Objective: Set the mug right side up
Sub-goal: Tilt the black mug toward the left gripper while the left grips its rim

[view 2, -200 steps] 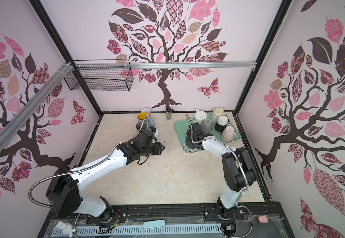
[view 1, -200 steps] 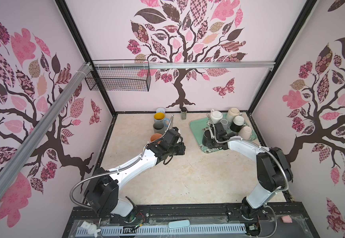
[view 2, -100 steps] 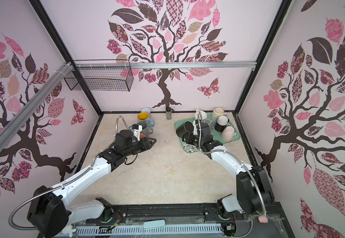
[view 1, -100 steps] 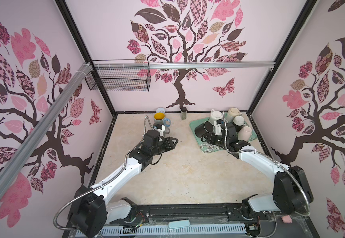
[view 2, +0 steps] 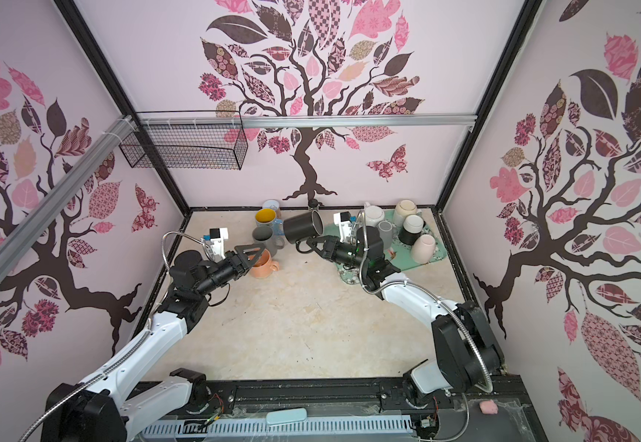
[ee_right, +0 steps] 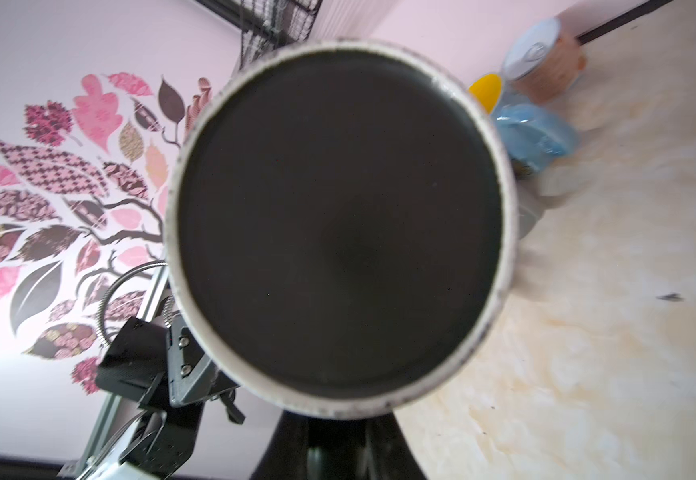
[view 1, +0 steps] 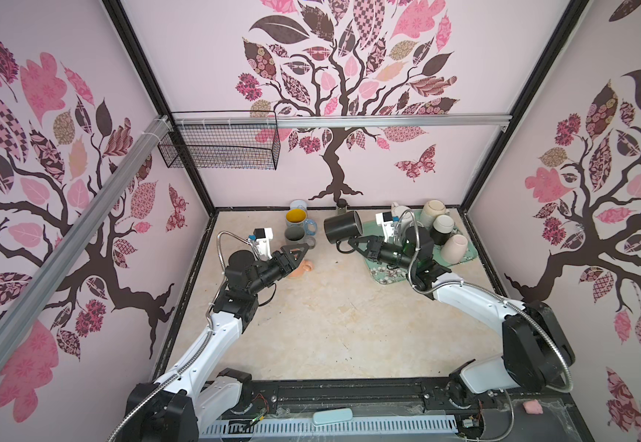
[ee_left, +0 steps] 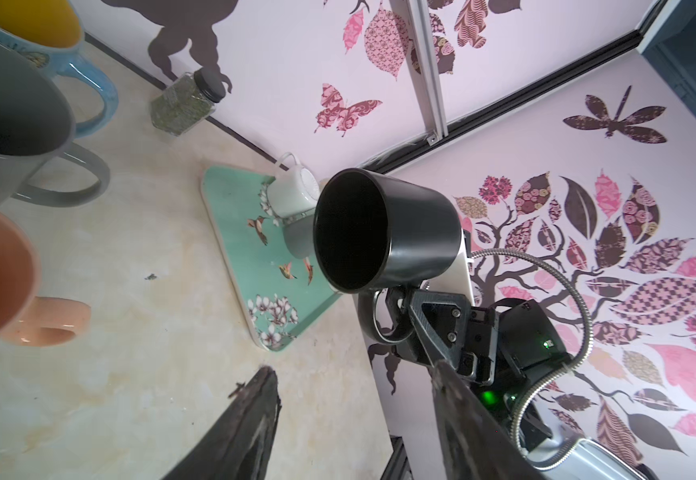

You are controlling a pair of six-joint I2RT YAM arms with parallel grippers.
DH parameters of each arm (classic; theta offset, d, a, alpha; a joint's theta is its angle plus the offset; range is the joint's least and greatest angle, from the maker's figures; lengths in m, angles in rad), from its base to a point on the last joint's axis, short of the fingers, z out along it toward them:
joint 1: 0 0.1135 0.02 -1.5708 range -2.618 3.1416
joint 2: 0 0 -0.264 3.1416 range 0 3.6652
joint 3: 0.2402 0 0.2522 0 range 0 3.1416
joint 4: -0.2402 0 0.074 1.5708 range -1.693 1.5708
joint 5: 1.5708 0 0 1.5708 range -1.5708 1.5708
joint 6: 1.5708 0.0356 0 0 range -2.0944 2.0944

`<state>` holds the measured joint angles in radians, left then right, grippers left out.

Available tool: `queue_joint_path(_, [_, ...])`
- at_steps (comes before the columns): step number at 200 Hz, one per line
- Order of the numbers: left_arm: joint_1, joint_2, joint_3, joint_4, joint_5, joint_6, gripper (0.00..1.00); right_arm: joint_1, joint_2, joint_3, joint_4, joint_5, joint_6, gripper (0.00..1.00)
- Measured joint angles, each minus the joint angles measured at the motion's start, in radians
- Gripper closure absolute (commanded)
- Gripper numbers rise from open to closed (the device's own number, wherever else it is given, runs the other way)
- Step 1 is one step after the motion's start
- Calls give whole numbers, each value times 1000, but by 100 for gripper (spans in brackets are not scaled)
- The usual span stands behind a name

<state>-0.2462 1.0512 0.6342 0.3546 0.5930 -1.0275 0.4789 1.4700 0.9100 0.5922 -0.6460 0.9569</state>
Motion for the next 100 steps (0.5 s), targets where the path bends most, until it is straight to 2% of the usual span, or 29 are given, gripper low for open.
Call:
queue_joint_path(34, [0, 55, -31, 167, 79, -89, 36, 59, 42, 38, 64, -46, 29, 100])
queue_joint_path(66, [0, 116, -38, 301, 129, -172, 41, 100, 69, 66, 124, -79, 50, 100])
queue_joint_path(100, [0, 122, -38, 381, 157, -213, 49, 113, 97, 73, 201, -92, 84, 100])
